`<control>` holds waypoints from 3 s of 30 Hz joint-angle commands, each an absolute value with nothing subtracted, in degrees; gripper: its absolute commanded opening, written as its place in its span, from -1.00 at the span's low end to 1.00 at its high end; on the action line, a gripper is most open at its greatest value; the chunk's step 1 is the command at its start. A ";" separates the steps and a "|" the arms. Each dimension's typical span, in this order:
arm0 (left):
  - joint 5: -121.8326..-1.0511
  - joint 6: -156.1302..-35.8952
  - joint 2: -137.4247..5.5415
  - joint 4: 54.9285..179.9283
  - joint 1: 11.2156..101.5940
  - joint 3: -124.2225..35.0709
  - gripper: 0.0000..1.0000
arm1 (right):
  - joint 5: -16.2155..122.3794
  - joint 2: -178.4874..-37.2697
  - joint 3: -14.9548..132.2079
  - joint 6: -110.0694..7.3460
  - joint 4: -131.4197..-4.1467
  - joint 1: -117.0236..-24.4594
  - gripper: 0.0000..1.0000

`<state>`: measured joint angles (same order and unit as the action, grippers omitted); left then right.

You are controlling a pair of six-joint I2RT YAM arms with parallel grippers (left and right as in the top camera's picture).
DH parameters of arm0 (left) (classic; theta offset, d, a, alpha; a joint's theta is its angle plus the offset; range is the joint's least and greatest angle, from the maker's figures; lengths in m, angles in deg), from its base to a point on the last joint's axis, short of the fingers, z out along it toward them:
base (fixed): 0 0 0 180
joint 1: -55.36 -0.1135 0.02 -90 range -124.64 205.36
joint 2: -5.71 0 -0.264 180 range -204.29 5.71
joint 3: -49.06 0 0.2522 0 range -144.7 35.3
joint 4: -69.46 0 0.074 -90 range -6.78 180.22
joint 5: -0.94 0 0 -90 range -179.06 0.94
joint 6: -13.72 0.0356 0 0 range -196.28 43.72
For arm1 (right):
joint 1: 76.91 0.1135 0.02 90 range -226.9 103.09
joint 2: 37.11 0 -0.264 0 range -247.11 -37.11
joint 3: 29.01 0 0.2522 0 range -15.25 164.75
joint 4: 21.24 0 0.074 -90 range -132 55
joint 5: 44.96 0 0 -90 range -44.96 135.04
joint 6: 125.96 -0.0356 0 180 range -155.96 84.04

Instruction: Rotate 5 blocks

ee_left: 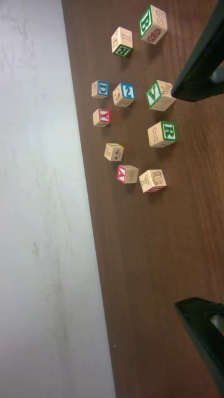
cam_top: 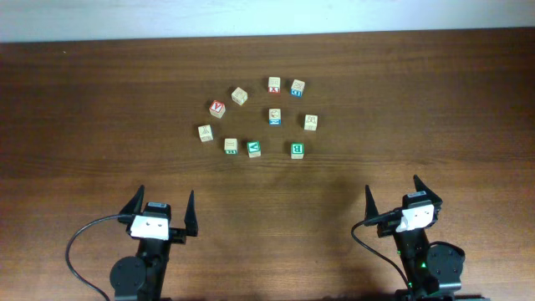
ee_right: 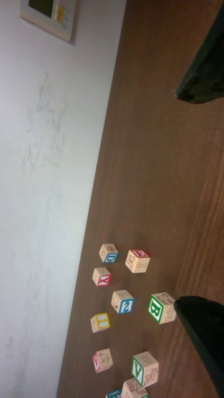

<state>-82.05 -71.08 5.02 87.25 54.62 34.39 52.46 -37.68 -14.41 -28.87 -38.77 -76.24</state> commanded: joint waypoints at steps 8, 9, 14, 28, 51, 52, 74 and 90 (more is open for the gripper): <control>-82.32 -70.34 5.37 87.21 54.43 34.81 0.98 | 52.35 -37.31 -14.93 -29.13 -38.70 -76.54 0.97; -82.32 -70.34 5.37 87.21 54.43 34.81 0.99 | 52.35 -37.31 -14.93 -29.13 -38.70 -76.54 0.97; -82.32 -70.34 5.37 87.21 54.43 34.81 0.99 | 52.35 -37.31 -14.93 -29.13 -38.70 -76.54 0.97; -82.49 -70.34 5.00 85.48 54.43 32.84 0.98 | 56.07 -37.75 -12.88 -29.16 -36.08 -76.57 0.97; -79.21 -70.12 -72.42 134.07 54.43 -44.62 0.98 | 77.79 -118.12 61.33 -28.81 -76.21 -74.53 0.97; -79.23 -70.06 -75.26 135.41 54.43 -47.11 0.98 | 77.55 -119.82 62.46 -28.65 -76.38 -72.98 0.97; -76.65 -67.81 -83.55 140.56 54.45 -51.64 0.98 | 40.04 -152.63 64.47 -62.66 -67.71 -49.42 0.04; -76.65 -67.78 -83.55 140.59 54.45 -51.64 0.98 | 48.09 -151.69 64.69 -66.51 -87.53 -48.79 -0.41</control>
